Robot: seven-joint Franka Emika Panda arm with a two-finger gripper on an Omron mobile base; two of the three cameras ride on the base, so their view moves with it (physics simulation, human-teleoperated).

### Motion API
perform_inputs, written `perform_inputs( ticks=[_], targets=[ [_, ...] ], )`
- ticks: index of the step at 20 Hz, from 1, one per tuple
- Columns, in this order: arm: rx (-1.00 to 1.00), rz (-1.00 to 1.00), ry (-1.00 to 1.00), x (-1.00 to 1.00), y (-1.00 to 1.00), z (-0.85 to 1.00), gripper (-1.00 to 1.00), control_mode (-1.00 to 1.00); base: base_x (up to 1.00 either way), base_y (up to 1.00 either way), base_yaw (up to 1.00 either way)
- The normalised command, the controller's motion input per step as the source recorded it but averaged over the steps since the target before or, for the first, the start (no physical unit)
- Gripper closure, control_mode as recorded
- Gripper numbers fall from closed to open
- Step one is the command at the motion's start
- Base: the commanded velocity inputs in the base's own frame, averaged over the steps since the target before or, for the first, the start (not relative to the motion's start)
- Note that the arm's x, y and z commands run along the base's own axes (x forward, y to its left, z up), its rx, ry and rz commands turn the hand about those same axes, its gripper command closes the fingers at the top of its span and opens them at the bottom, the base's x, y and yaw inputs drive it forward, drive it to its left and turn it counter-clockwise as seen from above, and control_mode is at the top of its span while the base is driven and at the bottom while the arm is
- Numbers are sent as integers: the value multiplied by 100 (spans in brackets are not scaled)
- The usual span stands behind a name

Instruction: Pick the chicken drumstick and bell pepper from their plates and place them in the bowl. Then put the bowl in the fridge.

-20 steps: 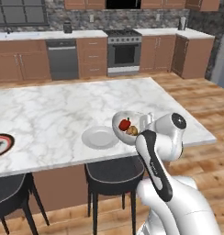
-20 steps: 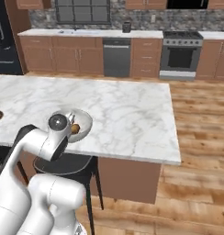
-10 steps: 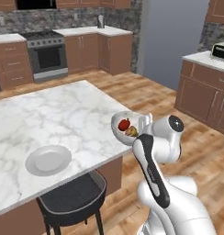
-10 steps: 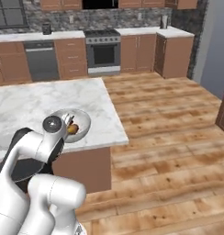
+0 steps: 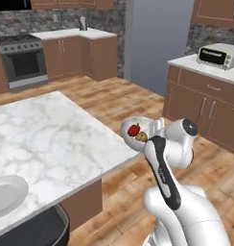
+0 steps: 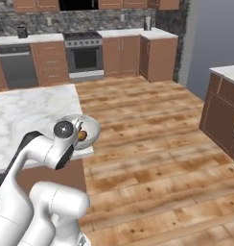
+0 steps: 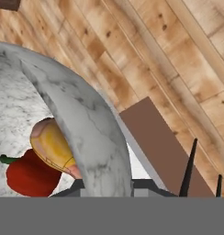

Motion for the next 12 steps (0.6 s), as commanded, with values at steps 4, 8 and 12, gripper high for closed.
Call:
perform_inputs(
  ticks=[4, 8, 12],
  targets=[
    [0, 0, 0, 0, 0, 0, 100, 100, 68, -56, 0],
    [0, 0, 0, 0, 0, 0, 100, 100, 66, -57, 0],
    [0, 0, 0, 0, 0, 0, 100, 100, 69, -55, 0]
  ],
)
